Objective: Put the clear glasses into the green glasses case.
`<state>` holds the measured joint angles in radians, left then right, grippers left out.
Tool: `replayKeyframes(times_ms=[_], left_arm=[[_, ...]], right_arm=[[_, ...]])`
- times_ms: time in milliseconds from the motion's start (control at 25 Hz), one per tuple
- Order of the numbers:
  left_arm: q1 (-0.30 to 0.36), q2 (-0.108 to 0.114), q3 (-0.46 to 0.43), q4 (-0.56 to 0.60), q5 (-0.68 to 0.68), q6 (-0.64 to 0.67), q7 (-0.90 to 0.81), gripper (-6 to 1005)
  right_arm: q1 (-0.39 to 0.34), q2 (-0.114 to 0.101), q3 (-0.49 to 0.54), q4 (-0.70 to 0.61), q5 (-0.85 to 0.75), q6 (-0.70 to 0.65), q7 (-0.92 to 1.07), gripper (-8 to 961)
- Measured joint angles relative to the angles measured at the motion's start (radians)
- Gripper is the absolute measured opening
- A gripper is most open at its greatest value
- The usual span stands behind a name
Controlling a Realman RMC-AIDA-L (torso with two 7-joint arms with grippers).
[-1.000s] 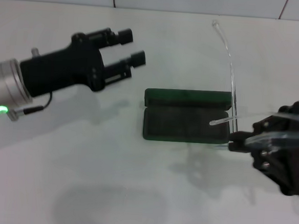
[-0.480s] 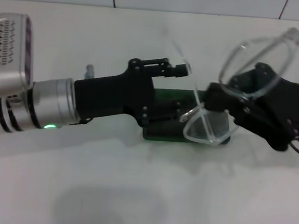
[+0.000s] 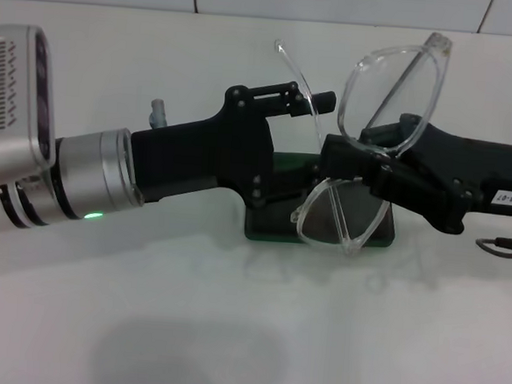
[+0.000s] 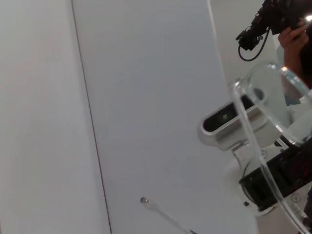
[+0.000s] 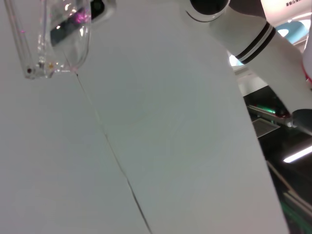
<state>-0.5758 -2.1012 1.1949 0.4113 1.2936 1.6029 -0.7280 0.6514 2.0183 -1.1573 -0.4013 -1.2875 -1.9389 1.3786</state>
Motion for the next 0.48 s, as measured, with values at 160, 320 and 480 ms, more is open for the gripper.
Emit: replayKeyframes(times_ms=[160, 320, 480], left_arm=[[0.009, 0.0, 0.004, 0.0, -0.002, 0.005, 0.04, 591], [0.013, 0.0, 0.005, -0.011, -0.021, 0.012, 0.084, 591], [0.019, 0.0, 0.006, -0.017, -0.029, 0.024, 0.117, 591]], right_arm=[[0.001, -0.003, -0.015, 0.001, -0.002, 0.024, 0.05, 19], [0.004, -0.005, -0.028, 0.001, -0.003, 0.041, 0.08, 19], [0.004, -0.005, -0.034, 0.0, -0.014, 0.052, 0.097, 19]])
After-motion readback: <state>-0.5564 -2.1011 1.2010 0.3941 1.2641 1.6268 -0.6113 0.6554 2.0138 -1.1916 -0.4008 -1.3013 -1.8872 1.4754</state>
